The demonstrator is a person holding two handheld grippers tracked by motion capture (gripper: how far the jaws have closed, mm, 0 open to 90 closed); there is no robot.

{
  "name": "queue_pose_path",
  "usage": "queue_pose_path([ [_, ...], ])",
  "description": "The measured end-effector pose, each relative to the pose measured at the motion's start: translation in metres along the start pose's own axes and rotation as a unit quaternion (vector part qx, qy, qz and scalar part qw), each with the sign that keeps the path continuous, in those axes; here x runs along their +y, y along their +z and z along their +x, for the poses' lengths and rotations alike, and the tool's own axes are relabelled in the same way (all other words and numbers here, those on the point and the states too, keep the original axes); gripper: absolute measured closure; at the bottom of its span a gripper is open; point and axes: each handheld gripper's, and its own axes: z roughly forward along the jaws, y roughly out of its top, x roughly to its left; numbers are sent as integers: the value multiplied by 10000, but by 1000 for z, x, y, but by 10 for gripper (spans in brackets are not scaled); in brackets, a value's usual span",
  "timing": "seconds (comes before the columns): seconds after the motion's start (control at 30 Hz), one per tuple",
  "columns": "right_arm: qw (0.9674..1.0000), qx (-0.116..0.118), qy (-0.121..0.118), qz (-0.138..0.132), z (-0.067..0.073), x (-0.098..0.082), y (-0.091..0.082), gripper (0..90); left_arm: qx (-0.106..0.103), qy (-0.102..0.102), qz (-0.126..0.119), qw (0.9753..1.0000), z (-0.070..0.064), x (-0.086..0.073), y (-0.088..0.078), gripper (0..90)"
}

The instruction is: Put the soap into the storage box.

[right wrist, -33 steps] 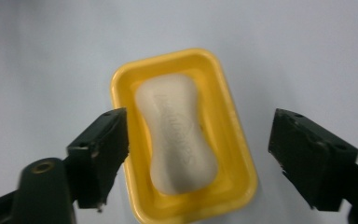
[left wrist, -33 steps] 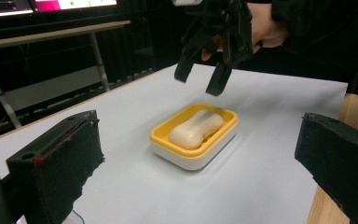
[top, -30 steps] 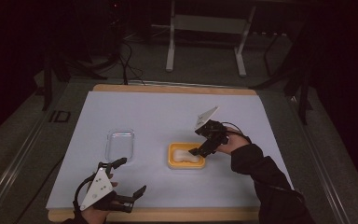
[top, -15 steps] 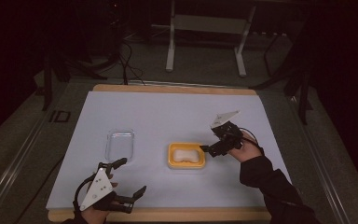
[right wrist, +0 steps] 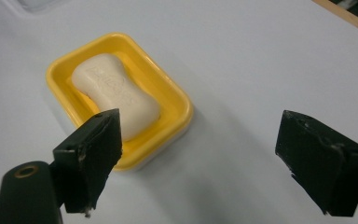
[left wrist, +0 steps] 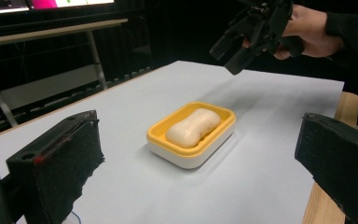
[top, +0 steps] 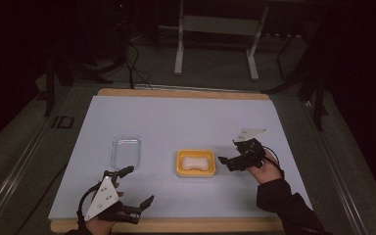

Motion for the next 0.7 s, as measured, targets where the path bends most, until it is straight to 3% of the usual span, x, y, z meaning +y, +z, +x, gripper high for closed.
queue_pose_path([
  [0.33, 9994, -190, 279, -34, 6, -29, -7, 143, -20, 2, -6, 10000, 0, 0, 0, 7],
  [0.7, 9985, -381, 372, -115, 8, -50, -22, 142, -32, 4, -6, 10000, -1, 1, 0, 7],
])
